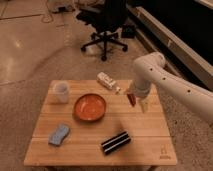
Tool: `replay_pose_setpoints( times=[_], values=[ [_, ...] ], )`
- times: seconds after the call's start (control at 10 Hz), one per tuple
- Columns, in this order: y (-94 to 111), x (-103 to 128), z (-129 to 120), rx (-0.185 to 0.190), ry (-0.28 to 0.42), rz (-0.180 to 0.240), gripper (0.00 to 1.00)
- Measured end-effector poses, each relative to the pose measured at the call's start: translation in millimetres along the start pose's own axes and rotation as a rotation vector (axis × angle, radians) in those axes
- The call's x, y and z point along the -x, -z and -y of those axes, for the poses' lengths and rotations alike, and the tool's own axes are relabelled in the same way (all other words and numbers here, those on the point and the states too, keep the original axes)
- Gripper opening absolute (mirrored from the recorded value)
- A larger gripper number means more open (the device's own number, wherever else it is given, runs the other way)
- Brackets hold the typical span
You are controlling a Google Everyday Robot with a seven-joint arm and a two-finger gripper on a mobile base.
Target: Drag the ceramic bowl in a circle
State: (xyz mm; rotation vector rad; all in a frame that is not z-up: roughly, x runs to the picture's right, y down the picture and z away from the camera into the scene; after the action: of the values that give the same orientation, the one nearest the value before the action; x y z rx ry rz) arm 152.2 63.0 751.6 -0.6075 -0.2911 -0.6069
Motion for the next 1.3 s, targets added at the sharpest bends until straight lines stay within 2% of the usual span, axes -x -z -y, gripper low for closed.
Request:
replay_pose_setpoints(
  times=[0.3,0.6,0.7,0.9,1.0,1.3],
  values=[
    [0,0,0,0.0,0.0,0.0,0.78],
    [-1,10,9,0.004,0.031,-0.009,0.48],
    [0,5,12,0.001,0.053,-0.011,0.42],
    [-5,17,20,0.005,0.03,-0.001,0.42],
    [-5,18,16,0.005,0.024,-0.005,0.42],
    [-11,32,32,0.006,0.073,-0.019,0.42]
  ],
)
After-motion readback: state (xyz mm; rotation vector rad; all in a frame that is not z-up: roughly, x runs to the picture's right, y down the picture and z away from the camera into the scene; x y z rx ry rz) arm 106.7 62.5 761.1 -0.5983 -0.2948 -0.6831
